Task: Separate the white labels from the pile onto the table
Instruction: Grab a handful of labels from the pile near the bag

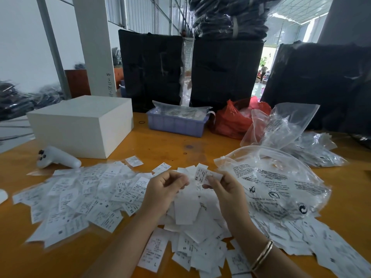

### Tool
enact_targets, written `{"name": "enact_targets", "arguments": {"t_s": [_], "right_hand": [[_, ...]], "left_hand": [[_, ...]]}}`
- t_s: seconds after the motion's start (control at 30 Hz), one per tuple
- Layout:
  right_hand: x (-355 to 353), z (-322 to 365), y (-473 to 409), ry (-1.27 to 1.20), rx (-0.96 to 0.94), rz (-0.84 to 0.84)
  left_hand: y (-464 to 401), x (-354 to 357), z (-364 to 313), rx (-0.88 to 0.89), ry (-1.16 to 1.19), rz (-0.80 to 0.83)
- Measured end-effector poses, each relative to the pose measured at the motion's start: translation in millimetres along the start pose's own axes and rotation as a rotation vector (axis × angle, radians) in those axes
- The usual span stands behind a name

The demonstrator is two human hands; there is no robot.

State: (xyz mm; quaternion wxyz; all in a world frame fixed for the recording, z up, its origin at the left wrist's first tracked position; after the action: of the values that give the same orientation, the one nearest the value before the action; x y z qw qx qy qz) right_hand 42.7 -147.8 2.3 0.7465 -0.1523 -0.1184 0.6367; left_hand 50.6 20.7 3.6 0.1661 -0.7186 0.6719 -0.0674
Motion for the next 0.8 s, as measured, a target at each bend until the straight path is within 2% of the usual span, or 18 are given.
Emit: {"name": "enact_targets", "arguments": {"t_s": [0.4, 0.8], "right_hand": [[2.7, 5.7, 5.2, -0.144, 0.009, 0.012], [5.6, 3.7, 6.1, -0.101, 0.008, 0.024]], "left_hand": [[-1.5, 0.3, 4.3, -0.01, 0.006, -0.013], [-0.8, 2.1, 7.4, 0.019, -0.016, -0.001]]}}
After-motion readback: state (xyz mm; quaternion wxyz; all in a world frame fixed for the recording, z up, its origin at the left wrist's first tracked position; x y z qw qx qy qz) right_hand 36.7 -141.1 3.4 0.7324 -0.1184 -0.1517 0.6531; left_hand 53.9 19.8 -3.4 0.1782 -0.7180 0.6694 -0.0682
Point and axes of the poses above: each hand's wrist, its own y-axis away from the middle knuckle, its own x-axis out of the palm, z = x × y, the point moved 2 cm from there along -y, towards the middle knuckle, and after that the axes turned 5 degrees about -y, right-handed, at the moved point
